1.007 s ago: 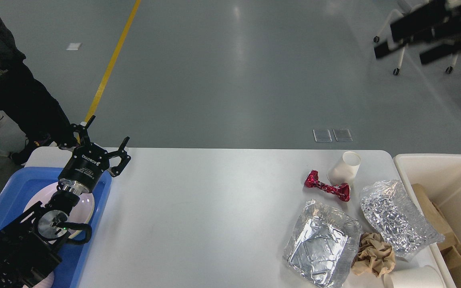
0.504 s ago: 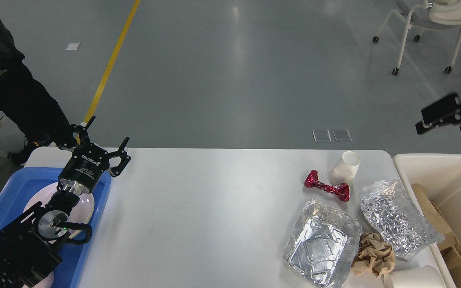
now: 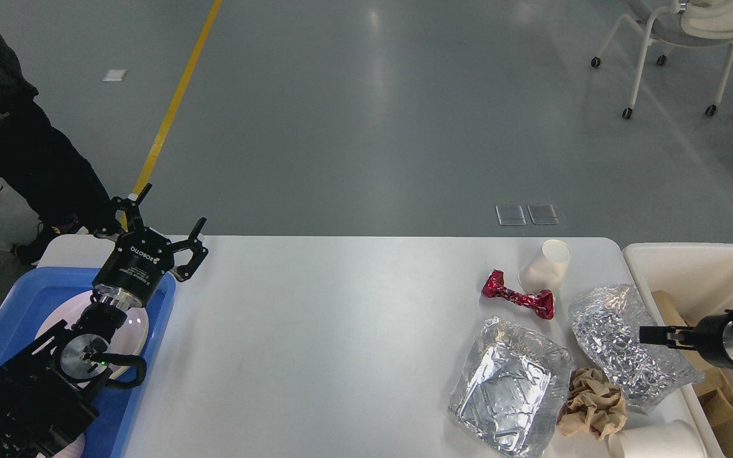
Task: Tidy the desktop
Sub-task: 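Raise the right gripper and lower it to the crumpled foil packet, then grasp the crumpled foil packet and drop it into the white bin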
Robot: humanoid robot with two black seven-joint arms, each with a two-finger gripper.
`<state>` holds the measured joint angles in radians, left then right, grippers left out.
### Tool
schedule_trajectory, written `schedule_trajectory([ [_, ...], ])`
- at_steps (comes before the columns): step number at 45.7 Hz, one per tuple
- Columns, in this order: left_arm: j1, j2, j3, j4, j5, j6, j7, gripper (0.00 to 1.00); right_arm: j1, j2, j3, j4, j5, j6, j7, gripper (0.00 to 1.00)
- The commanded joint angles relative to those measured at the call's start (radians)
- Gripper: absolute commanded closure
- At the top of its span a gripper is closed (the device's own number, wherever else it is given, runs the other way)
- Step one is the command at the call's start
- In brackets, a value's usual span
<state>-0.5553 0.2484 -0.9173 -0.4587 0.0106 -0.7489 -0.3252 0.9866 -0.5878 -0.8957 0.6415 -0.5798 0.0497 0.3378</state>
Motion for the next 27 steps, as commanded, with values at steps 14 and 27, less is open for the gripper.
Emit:
schedule_trajectory([
  [14,0.000,0.000,0.000,0.000,0.000,0.000,0.000,0.00,-0.068,0.065,0.015,-0.074,-0.003,-0.073,-0.006,0.00],
  [27,0.000,0.000,0.000,0.000,0.000,0.000,0.000,0.00,-0.118,0.108,0.032,-0.145,-0.006,-0.077,-0.008,0.73],
])
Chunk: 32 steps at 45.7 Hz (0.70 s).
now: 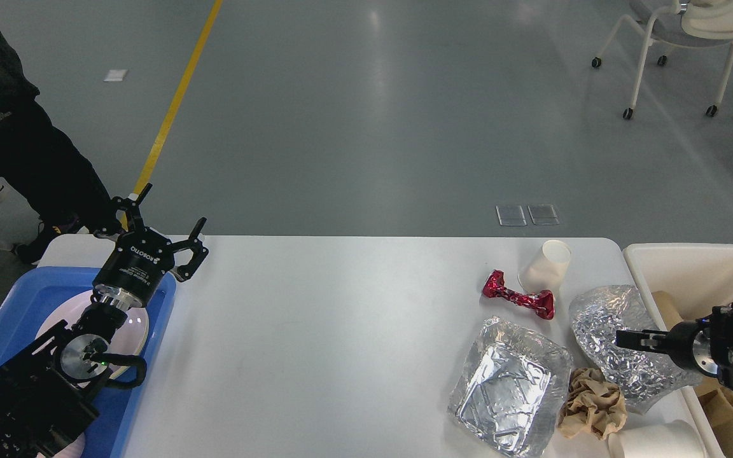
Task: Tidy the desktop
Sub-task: 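Grasp the crumpled foil packet and drop it into the white bin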
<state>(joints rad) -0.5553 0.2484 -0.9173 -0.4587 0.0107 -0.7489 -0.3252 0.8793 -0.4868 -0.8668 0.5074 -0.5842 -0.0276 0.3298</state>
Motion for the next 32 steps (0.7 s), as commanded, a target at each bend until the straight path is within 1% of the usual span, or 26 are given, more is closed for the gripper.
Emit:
schedule_trajectory([
  [1,0.000,0.000,0.000,0.000,0.000,0.000,0.000,0.00,-0.011,0.007,0.003,-0.010,0.000,0.000,0.000,0.75],
  [2,0.000,0.000,0.000,0.000,0.000,0.000,0.000,0.00,-0.011,0.007,0.003,-0.009,0.000,0.000,0.000,0.86],
  [3,0.000,0.000,0.000,0.000,0.000,0.000,0.000,0.00,-0.011,0.007,0.003,-0.010,0.000,0.000,0.000,1.00],
  [10,0.000,0.000,0.000,0.000,0.000,0.000,0.000,0.00,-0.013,0.008,0.038,-0.013,0.000,0.000,-0.001,1.00],
  [23,0.000,0.000,0.000,0.000,0.000,0.000,0.000,0.00,-0.016,-0.003,0.045,-0.012,0.006,0.003,0.000,1.00],
  [32,0.000,0.000,0.000,0.000,0.000,0.000,0.000,0.00,-0.008,-0.007,0.046,0.000,0.009,0.009,0.014,1.00],
])
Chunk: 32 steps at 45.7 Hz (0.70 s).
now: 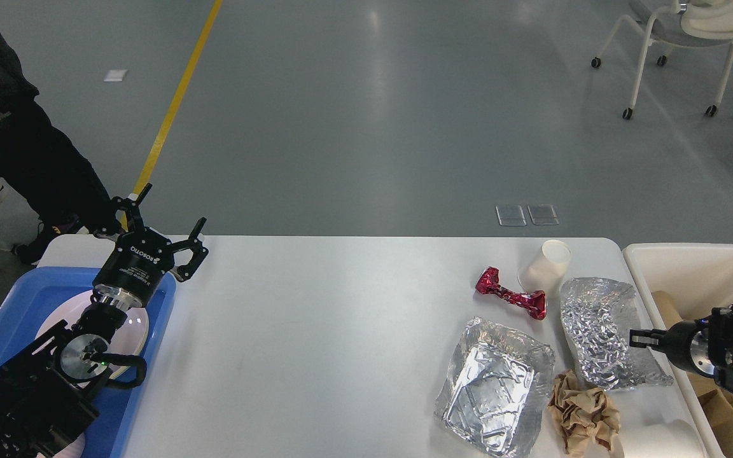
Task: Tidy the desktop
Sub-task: 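Grasp the crumpled foil packet and drop it into the white bin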
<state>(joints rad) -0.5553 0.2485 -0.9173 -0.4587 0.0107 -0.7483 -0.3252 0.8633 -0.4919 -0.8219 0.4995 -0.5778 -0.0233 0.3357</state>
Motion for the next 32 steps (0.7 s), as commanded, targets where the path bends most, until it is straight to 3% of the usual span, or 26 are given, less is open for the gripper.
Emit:
schedule_trajectory([
  [1,0.000,0.000,0.000,0.000,0.000,0.000,0.000,0.00,0.010,-0.004,0.001,0.011,0.001,0.009,0.009,1.00],
  [6,0.000,0.000,0.000,0.000,0.000,0.000,0.000,0.00,0.049,-0.040,-0.019,0.039,0.004,0.023,0.040,1.00],
  [9,0.000,0.000,0.000,0.000,0.000,0.000,0.000,0.00,0.133,-0.100,-0.029,0.117,0.004,0.087,0.069,1.00],
  [14,0.000,0.000,0.000,0.000,0.000,0.000,0.000,0.00,0.382,-0.273,-0.039,0.269,-0.003,0.294,0.085,1.00],
  [21,0.000,0.000,0.000,0.000,0.000,0.000,0.000,0.00,0.875,-0.422,-0.124,0.392,-0.108,0.692,0.103,1.00],
  [27,0.000,0.000,0.000,0.000,0.000,0.000,0.000,0.00,1.285,-0.433,-0.235,0.415,-0.235,0.956,0.210,1.00],
  [32,0.000,0.000,0.000,0.000,-0.001,0.000,0.000,0.00,1.523,-0.399,-0.302,0.419,-0.353,0.983,0.310,1.00],
])
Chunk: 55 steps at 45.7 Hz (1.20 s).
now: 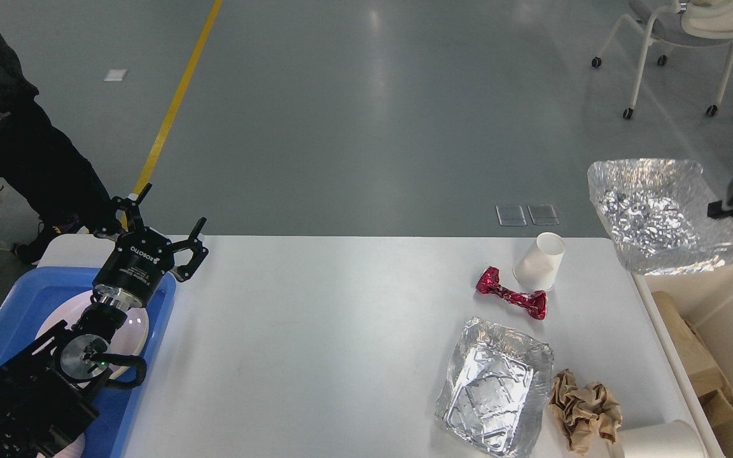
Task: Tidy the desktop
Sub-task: 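Grasp the crumpled foil packet and drop it into the white bin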
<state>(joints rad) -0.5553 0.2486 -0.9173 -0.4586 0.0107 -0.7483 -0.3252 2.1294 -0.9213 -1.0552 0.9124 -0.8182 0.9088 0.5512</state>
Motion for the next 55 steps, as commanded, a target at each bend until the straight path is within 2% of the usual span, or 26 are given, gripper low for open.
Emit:
schedule_trajectory([
  [1,0.000,0.000,0.000,0.000,0.000,0.000,0.000,0.00,0.289,0.039,-0.086,0.006,-0.134,0.051,0.113,1.00],
  [6,0.000,0.000,0.000,0.000,0.000,0.000,0.000,0.00,0.391,0.076,-0.178,0.000,-0.177,0.051,0.165,1.00],
  [12,0.000,0.000,0.000,0.000,0.000,0.000,0.000,0.00,0.363,0.076,-0.252,-0.026,-0.188,0.044,0.153,1.00],
  [14,0.000,0.000,0.000,0.000,0.000,0.000,0.000,0.00,0.308,0.071,-0.276,-0.058,-0.190,-0.022,0.144,1.00],
  [18,0.000,0.000,0.000,0.000,0.000,0.000,0.000,0.00,0.057,0.056,-0.328,-0.185,-0.174,-0.247,0.128,1.00],
  [22,0.000,0.000,0.000,0.000,0.000,-0.002,0.000,0.00,-0.278,0.042,-0.330,-0.392,-0.130,-0.460,0.125,1.00],
  [25,0.000,0.000,0.000,0.000,0.000,0.000,0.000,0.00,-0.574,0.042,-0.303,-0.561,0.005,-0.534,0.125,1.00],
  [29,0.000,0.000,0.000,0.000,0.000,0.000,0.000,0.00,-0.981,0.074,-0.256,-0.725,0.325,-0.570,0.118,1.00],
  [31,0.000,0.000,0.000,0.000,0.000,0.000,0.000,0.00,-1.165,0.137,-0.249,-0.792,0.488,-0.571,0.092,1.00],
  [34,0.000,0.000,0.000,0.000,0.000,0.000,0.000,0.00,-1.377,0.225,-0.243,-0.892,0.670,-0.577,-0.012,1.00],
  [36,0.000,0.000,0.000,0.000,0.000,0.000,0.000,0.00,-1.468,0.257,-0.240,-0.929,0.740,-0.597,-0.083,1.00],
  [40,0.000,0.000,0.000,0.000,0.000,0.000,0.000,0.00,-1.531,0.309,-0.229,-0.931,0.784,-0.677,-0.177,1.00],
  [48,0.000,0.000,0.000,0.000,0.000,0.000,0.000,0.00,-1.596,0.364,-0.189,-0.920,0.794,-0.731,-0.290,1.00],
  [55,0.000,0.000,0.000,0.000,0.000,0.000,0.000,0.00,-1.596,0.375,-0.187,-0.920,0.795,-0.751,-0.298,1.00],
])
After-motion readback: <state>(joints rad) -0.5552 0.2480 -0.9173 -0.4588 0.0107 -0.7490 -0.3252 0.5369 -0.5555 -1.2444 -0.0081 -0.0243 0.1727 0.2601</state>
